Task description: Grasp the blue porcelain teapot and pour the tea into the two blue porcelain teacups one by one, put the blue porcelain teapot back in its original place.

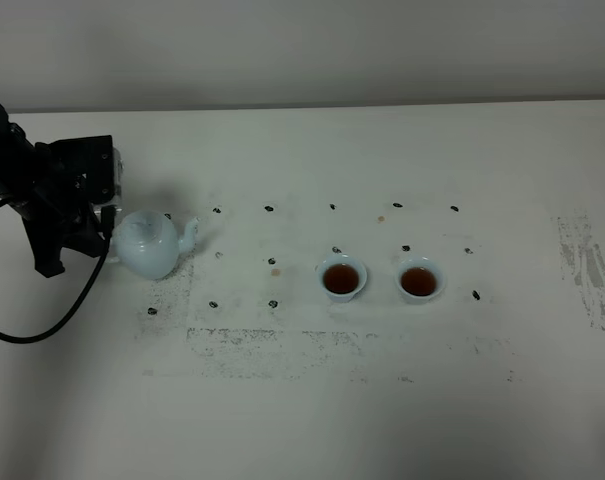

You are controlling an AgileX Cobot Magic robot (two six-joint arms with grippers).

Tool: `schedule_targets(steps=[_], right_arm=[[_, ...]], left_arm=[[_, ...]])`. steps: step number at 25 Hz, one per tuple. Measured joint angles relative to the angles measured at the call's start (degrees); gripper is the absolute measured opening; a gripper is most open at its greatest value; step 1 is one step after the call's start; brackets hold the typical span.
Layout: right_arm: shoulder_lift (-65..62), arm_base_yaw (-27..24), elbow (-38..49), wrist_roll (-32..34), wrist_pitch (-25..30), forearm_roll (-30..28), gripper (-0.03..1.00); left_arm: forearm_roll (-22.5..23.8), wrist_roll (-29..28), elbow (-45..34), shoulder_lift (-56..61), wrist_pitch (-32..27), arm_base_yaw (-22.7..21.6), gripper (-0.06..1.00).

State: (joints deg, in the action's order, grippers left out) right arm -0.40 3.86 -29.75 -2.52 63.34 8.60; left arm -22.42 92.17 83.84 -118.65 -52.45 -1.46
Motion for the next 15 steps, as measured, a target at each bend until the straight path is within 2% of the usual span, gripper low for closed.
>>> schedule_targets(steps=[15], right_arm=[[0.0,0.0,0.0,0.0,0.0,0.0,0.59]], left_arm=[[-0.21,-0.18,0.02,-0.92,1.59,0.05,0.01]])
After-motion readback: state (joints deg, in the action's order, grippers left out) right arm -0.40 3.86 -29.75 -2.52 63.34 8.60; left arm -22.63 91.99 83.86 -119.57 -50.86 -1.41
